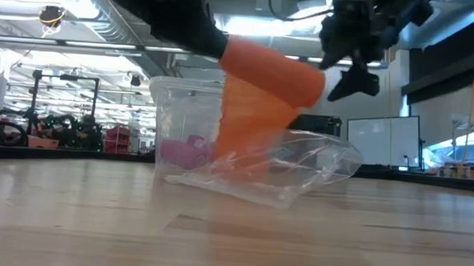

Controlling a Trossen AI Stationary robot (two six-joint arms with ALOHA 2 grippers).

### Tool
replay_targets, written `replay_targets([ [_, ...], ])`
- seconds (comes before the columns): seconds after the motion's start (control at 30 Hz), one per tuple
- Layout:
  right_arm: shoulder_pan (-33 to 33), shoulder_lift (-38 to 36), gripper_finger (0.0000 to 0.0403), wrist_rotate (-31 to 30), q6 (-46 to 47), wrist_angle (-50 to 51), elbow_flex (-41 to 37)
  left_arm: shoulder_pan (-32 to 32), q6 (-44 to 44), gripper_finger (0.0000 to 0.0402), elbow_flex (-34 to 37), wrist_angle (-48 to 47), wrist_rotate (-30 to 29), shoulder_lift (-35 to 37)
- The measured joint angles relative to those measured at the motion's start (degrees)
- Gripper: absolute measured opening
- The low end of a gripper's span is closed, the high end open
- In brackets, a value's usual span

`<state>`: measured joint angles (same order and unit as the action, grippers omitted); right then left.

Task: Roll bandage
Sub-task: Roll the orange bandage

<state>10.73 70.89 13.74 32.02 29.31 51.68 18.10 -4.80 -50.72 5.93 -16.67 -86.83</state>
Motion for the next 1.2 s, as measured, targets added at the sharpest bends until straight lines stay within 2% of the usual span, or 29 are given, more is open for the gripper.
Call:
replay_targets([
  [0.1,-2.2,-2.6,0.0317,-4.2,-3.4,-0.2,0.0,-0.1,-2.7,0.0004,-2.7,0.5,0.2,2.4],
  [0.3,-9.0,-8.7,0.0317,-6.5,-11.6,-3.4,0.0,-2.1,-11.4,0.0004,-6.5,0.6,-0.4,10.2],
  [0.43,-13.7,-10.7,0.0317,-13.3,-14.6,-4.0,0.1,-5.0,-13.7,0.0004,-6.6,0.7,-0.4,14.7],
  [0.63,-15.6,-9.5,0.0317,-14.6,-13.1,-7.6,0.1,-7.8,-14.1,0.0004,-6.6,0.8,-0.6,15.6],
  [0.73,-15.7,-8.9,0.0317,-14.0,-16.6,-5.8,-0.2,-8.0,-14.1,0.0004,-6.6,1.5,-0.5,15.6],
  [0.8,-17.0,-9.0,0.0315,-16.4,-18.2,-6.8,-2.2,-7.6,-13.8,0.0004,-6.6,1.4,-0.5,15.6],
  [0.9,-18.2,-9.9,0.0305,-20.8,-20.9,-12.7,-7.7,-6.9,-13.3,0.0004,-6.6,2.1,-0.5,15.6],
  [1.07,-18.2,-10.3,0.0279,-21.8,-24.6,-35.0,-19.4,-6.4,-12.4,0.0004,-6.6,2.5,-0.3,15.6],
  [1.13,-18.2,-9.4,0.0271,-25.0,-26.5,-42.3,-22.7,-6.4,-12.3,0.0004,-6.6,2.7,-0.4,15.6],
  [1.2,-18.2,-9.1,0.0264,-28.6,-27.4,-44.4,-24.5,-6.4,-12.2,0.0004,-6.6,2.7,-0.4,15.6],
])
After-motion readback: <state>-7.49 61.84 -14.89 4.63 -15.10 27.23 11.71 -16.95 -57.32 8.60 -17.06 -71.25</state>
